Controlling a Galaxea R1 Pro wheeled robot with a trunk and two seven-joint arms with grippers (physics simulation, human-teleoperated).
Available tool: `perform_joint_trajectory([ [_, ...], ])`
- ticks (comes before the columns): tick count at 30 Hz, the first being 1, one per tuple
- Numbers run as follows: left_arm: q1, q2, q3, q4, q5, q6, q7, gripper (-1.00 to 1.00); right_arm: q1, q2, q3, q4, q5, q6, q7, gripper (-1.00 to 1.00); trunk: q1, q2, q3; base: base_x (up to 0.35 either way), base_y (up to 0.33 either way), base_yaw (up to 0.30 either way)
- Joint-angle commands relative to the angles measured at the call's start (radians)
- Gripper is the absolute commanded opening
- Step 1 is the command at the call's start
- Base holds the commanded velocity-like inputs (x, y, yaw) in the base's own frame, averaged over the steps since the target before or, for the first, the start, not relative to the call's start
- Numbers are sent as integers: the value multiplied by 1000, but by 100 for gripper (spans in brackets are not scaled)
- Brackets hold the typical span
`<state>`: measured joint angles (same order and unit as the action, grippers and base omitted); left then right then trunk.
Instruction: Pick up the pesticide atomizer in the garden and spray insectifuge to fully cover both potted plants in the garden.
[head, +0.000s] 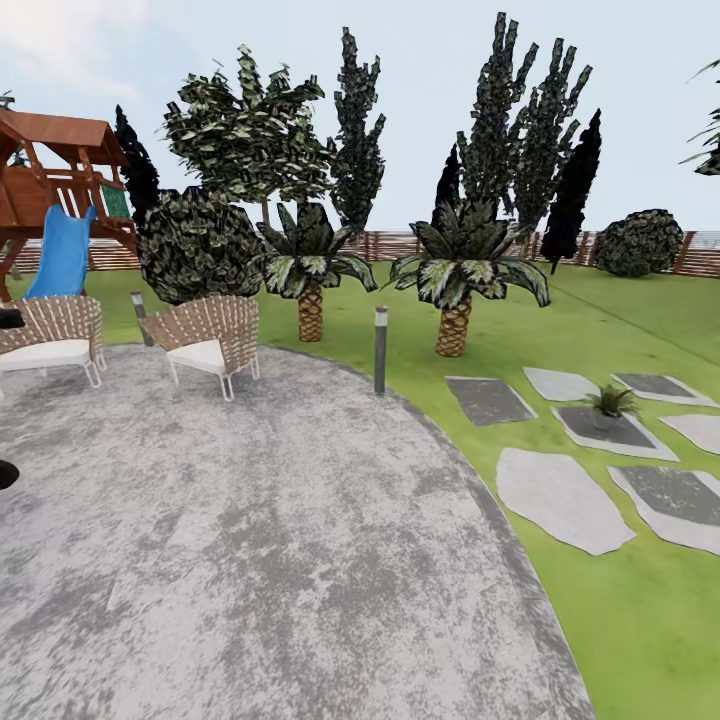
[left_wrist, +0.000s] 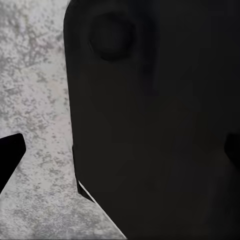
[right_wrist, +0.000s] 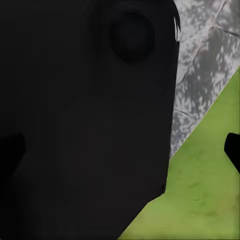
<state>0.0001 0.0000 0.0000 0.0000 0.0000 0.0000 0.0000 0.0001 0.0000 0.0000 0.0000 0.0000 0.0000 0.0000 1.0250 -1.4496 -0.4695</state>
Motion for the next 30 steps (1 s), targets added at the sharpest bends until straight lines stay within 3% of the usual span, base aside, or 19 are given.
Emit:
perform_joint_trajectory([
  [1,6,-6,6,6,6,6,-6,100,-6,6,1,-6,1,6,-3,100,0,0,-1,0,0,0],
  [10,8,-12,4,18,12,33,-9,100,-17,10,2,-30,1,6,-4,100,0,0,-1,0,0,0],
  [17,6,3,0,-21,9,12,-1,100,-21,-5,0,-67,1,-12,-5,100,0,0,-1,0,0,0],
  [21,3,15,1,-44,8,-10,7,100,-22,-26,-3,-89,1,-34,-6,100,0,0,-1,0,0,0],
  [30,-34,20,2,-95,9,-52,8,100,-22,-53,-5,-135,0,-85,-6,100,0,0,-1,0,0,0],
])
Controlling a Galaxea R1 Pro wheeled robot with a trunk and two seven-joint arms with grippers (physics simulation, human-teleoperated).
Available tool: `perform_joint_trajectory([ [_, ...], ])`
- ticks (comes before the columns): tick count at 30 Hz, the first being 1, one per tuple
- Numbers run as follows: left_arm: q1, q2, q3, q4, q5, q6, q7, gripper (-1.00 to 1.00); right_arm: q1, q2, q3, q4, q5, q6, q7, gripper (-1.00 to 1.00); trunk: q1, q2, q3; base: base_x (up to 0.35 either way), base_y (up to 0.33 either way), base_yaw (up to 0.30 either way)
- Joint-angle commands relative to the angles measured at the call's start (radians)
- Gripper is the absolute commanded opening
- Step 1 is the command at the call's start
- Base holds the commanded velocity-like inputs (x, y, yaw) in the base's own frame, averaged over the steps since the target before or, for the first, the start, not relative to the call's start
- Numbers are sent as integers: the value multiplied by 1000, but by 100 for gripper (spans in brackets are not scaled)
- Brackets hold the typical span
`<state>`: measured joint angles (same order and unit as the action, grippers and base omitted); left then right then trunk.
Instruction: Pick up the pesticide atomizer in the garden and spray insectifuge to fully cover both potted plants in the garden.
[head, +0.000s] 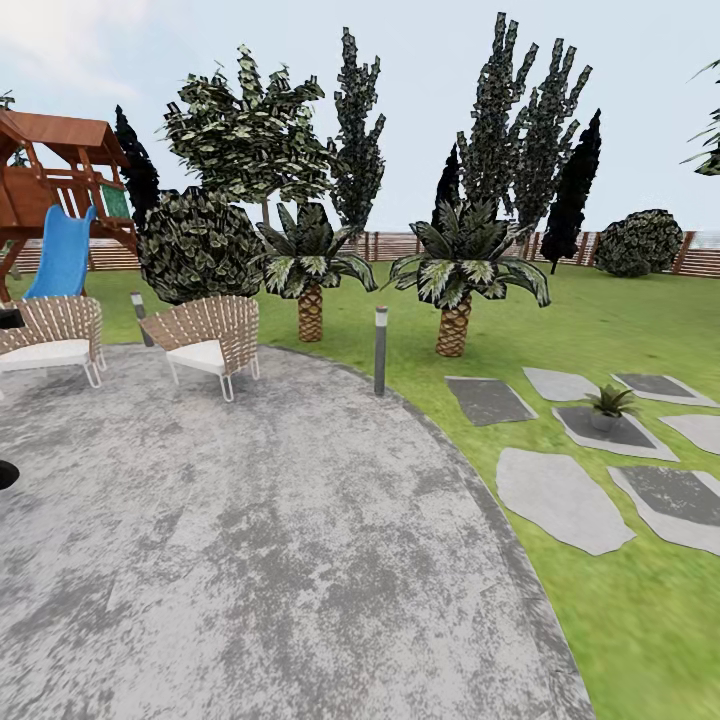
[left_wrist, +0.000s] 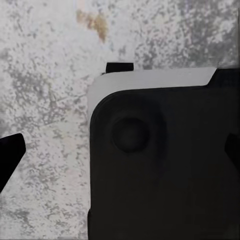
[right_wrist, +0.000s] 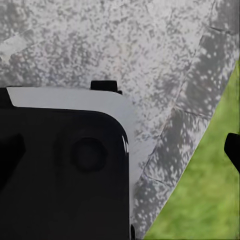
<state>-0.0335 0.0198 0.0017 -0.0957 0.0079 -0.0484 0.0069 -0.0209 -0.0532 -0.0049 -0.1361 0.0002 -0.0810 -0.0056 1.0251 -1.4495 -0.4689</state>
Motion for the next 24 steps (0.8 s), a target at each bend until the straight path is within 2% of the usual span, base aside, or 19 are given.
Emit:
perform_joint_trajectory([
  [1,-6,1,0,-5,1,-9,1,100,-1,-6,-1,-5,0,-9,-1,100,0,-1,-1,0,0,0],
  [6,-35,3,0,-33,0,-37,1,100,-1,-34,-4,-33,-2,-37,-1,100,0,-1,-1,0,0,0],
  [7,-37,3,0,-112,0,-127,1,100,-1,-42,-4,-172,-3,-105,-1,100,0,-1,-1,0,0,0],
  [9,-44,4,0,-120,0,-154,1,100,-1,-44,-4,-191,-3,-138,-1,100,0,-1,-1,0,0,0],
  [13,-70,2,0,-140,1,-177,1,100,-1,-46,-5,-222,-4,-201,-1,100,0,-1,-1,0,0,0],
  [14,-88,0,0,-148,2,-182,1,100,-1,-45,-4,-247,-5,-224,0,100,0,-1,-1,0,0,0],
  [15,-130,-3,0,-155,2,-186,-5,100,-1,-41,-3,-316,-6,-242,1,100,0,-1,-1,0,0,0],
  [18,-189,-4,-2,-161,2,-188,-13,100,-1,-34,-2,-411,-7,-249,2,100,0,-1,-1,0,0,0],
  [24,-203,1,-3,-162,-1,-190,-14,100,-2,-30,0,-465,-5,-250,7,100,0,-1,-1,0,0,0],
])
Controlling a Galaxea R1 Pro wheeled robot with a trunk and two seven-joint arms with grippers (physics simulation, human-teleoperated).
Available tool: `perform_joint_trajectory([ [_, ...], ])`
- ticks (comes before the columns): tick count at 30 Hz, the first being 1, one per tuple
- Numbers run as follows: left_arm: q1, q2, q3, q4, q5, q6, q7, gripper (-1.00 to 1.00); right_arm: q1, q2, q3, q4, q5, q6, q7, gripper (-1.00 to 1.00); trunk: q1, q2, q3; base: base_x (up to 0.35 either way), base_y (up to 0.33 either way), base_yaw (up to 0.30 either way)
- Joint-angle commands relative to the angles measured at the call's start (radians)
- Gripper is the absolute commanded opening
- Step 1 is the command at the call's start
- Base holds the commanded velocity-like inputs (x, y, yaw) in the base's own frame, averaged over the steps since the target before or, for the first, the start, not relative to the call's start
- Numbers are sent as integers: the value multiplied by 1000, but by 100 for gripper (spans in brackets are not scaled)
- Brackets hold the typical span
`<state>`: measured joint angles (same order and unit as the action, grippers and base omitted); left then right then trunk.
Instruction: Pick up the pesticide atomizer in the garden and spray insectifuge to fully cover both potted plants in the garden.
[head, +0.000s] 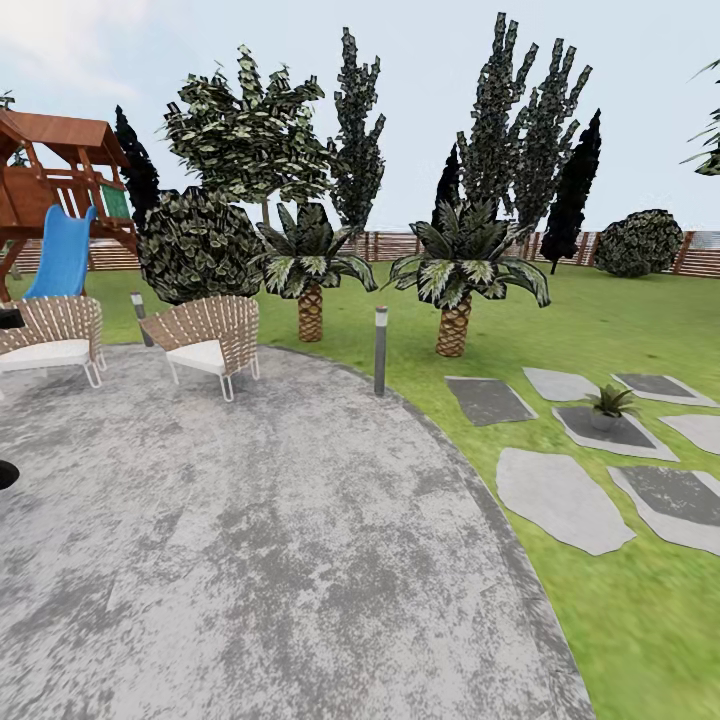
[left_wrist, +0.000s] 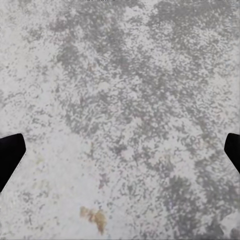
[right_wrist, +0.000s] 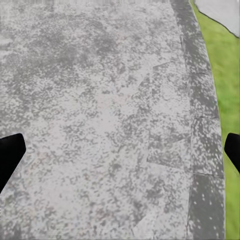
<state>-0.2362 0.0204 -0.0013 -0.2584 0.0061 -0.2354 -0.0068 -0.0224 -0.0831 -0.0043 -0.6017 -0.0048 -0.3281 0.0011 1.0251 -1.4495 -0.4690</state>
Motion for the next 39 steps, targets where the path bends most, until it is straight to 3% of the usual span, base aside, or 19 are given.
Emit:
perform_joint_trajectory([
  [1,0,1,0,1,-1,-5,-1,100,-1,0,0,0,1,-3,1,100,0,-1,-1,0,0,0],
  [8,6,8,2,10,-3,-47,0,100,-1,0,6,28,7,-5,4,100,0,-1,-1,0,0,-43],
  [21,5,9,3,16,0,-51,3,100,-1,0,3,34,4,-3,1,100,0,-1,-6,0,0,-272],
  [39,5,16,4,16,1,-52,14,100,-1,0,0,36,2,-3,-4,100,69,-127,-83,0,0,-219],
])
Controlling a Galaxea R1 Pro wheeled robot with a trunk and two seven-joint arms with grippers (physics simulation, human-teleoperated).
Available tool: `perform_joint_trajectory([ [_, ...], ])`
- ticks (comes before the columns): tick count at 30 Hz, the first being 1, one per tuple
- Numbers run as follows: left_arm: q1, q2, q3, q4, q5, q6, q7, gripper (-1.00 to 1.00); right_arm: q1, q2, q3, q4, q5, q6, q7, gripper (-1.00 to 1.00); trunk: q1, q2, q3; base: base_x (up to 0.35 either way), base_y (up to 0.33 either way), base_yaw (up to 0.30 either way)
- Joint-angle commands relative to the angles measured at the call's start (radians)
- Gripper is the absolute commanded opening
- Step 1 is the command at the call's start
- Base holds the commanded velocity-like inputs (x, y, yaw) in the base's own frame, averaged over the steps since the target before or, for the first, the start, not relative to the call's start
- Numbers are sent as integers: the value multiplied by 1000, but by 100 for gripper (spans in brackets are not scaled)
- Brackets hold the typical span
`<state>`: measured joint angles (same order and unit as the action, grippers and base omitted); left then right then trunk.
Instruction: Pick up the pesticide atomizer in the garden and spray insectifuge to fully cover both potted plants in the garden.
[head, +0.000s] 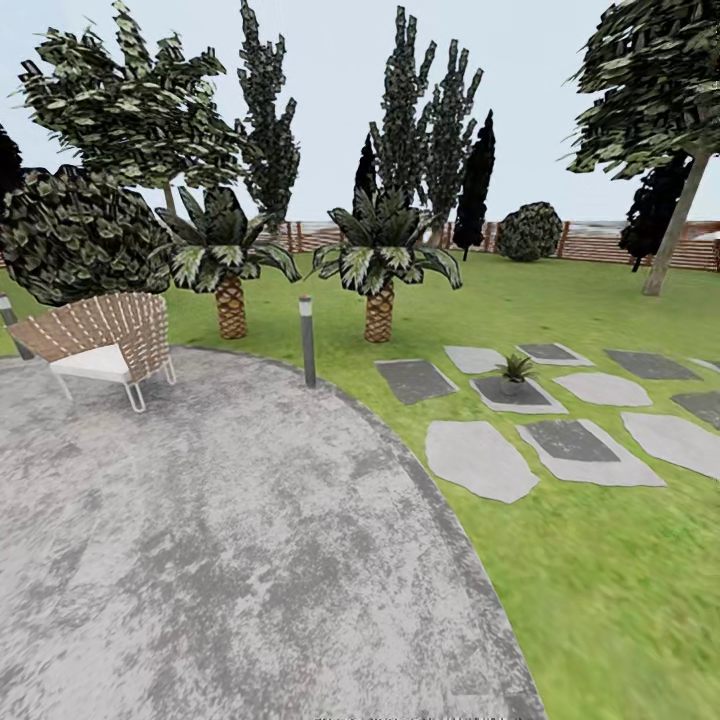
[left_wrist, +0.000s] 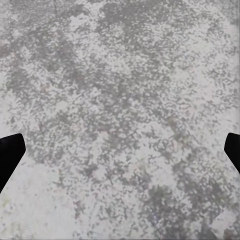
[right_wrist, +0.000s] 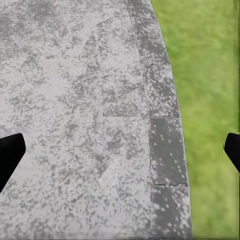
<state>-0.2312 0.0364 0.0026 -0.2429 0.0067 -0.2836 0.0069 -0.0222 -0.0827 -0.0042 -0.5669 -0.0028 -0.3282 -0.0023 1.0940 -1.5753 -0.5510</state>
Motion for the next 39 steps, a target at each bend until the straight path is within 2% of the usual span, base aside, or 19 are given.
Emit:
perform_joint_trajectory([
  [1,0,1,0,1,1,-3,1,100,-1,0,0,1,0,-3,0,100,4,-8,-5,0,0,-206],
  [39,-3,4,-1,2,1,-3,0,100,-1,1,1,25,0,-6,-1,100,150,-274,-173,0,0,-191],
])
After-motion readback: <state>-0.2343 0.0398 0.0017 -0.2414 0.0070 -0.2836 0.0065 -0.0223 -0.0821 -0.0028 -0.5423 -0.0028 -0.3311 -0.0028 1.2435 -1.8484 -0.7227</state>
